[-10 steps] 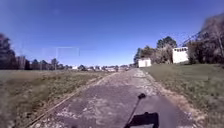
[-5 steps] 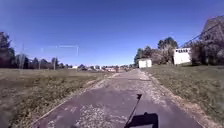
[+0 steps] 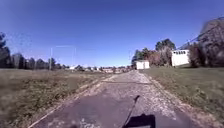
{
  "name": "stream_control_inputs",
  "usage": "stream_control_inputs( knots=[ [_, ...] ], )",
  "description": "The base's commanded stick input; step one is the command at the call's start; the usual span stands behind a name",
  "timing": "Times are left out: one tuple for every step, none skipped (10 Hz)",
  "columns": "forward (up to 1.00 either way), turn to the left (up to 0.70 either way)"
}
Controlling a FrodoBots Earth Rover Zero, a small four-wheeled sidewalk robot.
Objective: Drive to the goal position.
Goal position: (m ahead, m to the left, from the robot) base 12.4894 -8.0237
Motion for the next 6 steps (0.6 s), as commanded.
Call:
stream_control_inputs(
  knots=[
    [0.7,0.0],
    [0.7,0.0],
    [0.7,-0.03],
    [0.7,-0.1],
    [0.7,-0.28],
    [0.7,-0.31]
  ],
)
